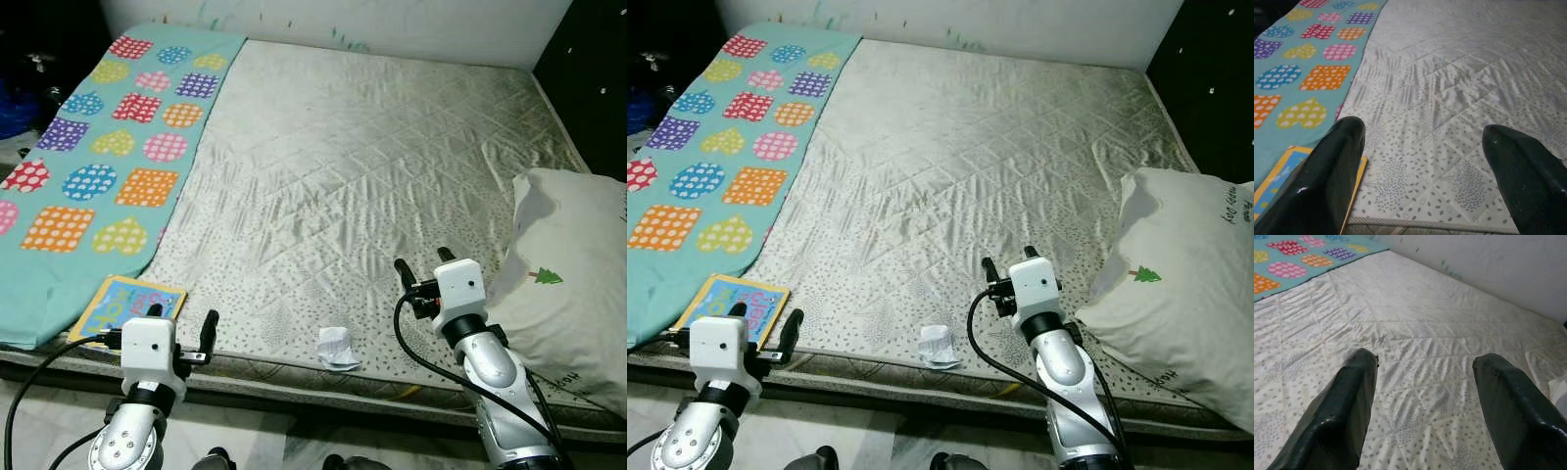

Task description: Clean up the room

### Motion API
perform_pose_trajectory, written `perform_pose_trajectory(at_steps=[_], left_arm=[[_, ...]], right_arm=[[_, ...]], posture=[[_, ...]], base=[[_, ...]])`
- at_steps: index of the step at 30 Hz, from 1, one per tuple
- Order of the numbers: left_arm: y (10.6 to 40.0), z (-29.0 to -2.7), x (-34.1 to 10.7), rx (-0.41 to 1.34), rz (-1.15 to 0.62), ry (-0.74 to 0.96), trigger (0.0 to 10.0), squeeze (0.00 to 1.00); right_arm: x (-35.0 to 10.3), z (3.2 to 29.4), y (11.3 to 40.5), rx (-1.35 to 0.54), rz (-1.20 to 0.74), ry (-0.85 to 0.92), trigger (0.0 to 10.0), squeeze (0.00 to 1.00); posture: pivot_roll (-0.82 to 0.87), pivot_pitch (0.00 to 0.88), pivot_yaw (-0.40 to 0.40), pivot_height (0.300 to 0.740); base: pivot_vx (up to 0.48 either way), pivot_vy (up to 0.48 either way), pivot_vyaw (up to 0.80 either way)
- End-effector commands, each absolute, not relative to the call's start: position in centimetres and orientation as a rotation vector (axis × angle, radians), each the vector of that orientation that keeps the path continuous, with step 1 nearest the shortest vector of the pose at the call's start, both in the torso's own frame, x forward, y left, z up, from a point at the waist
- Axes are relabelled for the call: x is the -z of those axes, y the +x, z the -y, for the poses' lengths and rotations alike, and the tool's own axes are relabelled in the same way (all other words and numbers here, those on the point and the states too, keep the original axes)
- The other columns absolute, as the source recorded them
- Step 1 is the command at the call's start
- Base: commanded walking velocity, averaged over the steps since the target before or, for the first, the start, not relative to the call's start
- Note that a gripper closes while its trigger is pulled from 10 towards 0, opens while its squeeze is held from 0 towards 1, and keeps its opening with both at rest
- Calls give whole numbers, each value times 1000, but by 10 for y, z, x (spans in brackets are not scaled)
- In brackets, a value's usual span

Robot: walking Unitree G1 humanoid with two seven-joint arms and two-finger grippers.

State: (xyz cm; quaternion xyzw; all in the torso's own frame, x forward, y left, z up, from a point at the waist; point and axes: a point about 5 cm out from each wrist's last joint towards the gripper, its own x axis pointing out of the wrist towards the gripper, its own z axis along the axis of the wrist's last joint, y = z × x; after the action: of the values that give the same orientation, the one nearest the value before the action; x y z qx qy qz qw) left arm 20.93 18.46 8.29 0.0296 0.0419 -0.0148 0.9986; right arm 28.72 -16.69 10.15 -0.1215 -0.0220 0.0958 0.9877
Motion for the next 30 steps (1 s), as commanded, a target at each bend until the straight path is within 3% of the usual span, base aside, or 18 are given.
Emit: perform_pose_trajectory(at_steps=[1, 10, 26, 30], left_arm=[[207, -186, -84, 30, -91, 58, 10000, 0], [209, -184, -83, 36, -99, 49, 10000, 0], [214, -184, -84, 25, -99, 43, 10000, 0], [214, -184, -84, 24, -100, 41, 10000, 0]], right_arm=[[-102, 170, 284, -192, 38, -237, 10000, 0], [-104, 172, 281, -180, 36, -227, 10000, 0], [-106, 171, 285, -185, 32, -214, 10000, 0], [-106, 171, 285, -187, 33, -213, 10000, 0]], posture=[[-7, 193, -84, 740], [-14, 204, -81, 740], [-14, 218, -78, 658], [-15, 218, -78, 658]], base=[[0, 0, 0], [0, 0, 0], [0, 0, 0], [0, 0, 0]])
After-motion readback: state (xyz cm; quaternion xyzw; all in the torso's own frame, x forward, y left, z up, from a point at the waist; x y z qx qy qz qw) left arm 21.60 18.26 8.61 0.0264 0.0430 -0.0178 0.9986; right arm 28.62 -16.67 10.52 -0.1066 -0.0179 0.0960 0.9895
